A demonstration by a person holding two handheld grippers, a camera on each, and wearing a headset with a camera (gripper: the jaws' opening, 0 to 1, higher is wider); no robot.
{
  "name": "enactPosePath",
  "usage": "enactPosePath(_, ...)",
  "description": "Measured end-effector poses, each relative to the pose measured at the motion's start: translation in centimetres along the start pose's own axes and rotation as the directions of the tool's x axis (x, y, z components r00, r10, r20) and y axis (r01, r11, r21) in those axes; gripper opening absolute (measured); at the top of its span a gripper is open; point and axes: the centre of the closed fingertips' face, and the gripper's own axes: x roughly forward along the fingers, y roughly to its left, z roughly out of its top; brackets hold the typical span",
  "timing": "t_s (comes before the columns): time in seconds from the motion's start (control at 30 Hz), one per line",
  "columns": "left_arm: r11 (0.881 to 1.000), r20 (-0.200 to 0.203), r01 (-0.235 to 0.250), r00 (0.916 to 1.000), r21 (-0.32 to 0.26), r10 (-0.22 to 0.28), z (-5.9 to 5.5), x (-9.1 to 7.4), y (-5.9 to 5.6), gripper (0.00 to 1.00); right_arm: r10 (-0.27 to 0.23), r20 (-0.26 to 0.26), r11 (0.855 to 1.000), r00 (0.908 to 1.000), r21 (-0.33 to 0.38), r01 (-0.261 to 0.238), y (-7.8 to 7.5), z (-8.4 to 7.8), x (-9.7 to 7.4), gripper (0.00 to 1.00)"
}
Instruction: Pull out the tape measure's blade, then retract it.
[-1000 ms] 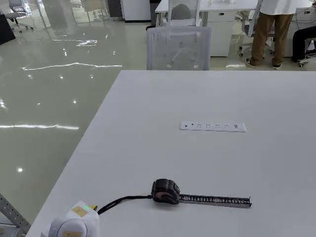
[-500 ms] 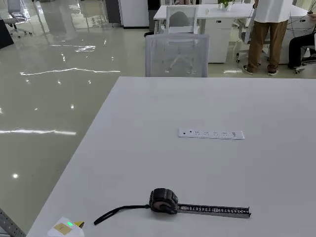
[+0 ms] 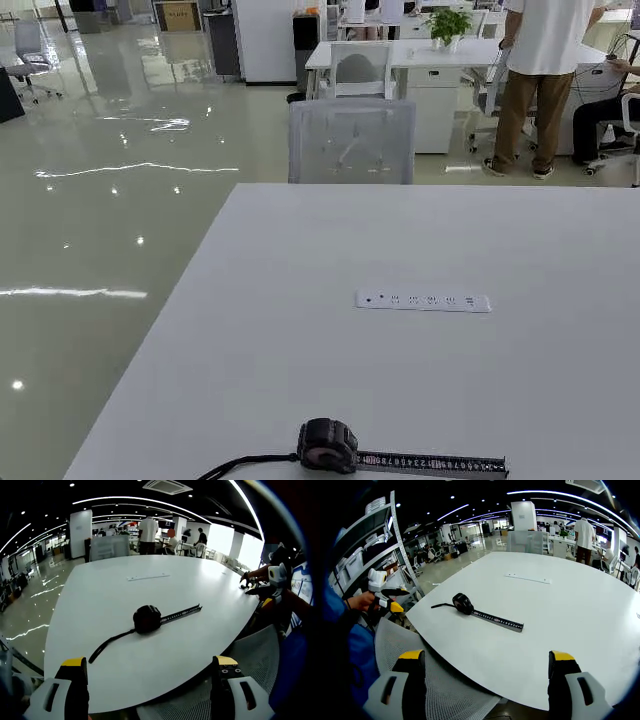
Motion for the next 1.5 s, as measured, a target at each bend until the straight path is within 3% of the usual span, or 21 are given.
enactPosePath(0.27, 1.000, -0.020, 0.006, 0.9998, -0.008, -0.006, 0.1, 1.4, -0.5, 1.00, 0.010, -0.017, 1.000, 0.9998, -0.009, -0.010, -0.7, 0.1, 0.9, 1.00)
enactPosePath(0.53, 0.999, -0.023, -0.023, 0.9995, -0.034, 0.022, 0.4, 2.3, 0.1, 1.00, 0.020, -0.051, 0.999, 0.9985, -0.025, -0.021, -1.6, -0.6, 2.0, 0.99)
enactPosePath(1.0, 0.996, -0.063, -0.068, 0.9959, -0.056, 0.064, 0.2, 4.5, 0.5, 0.99, 0.054, -0.097, 0.996, 0.9938, -0.065, -0.061, -2.7, -0.6, 4.5, 0.97)
enactPosePath(1.5, 0.998, -0.086, -0.044, 0.9955, -0.048, 0.040, 1.0, 8.0, -1.0, 0.97, 0.095, -0.150, 0.985, 0.9842, -0.132, -0.115, -4.2, -0.3, 7.7, 0.94)
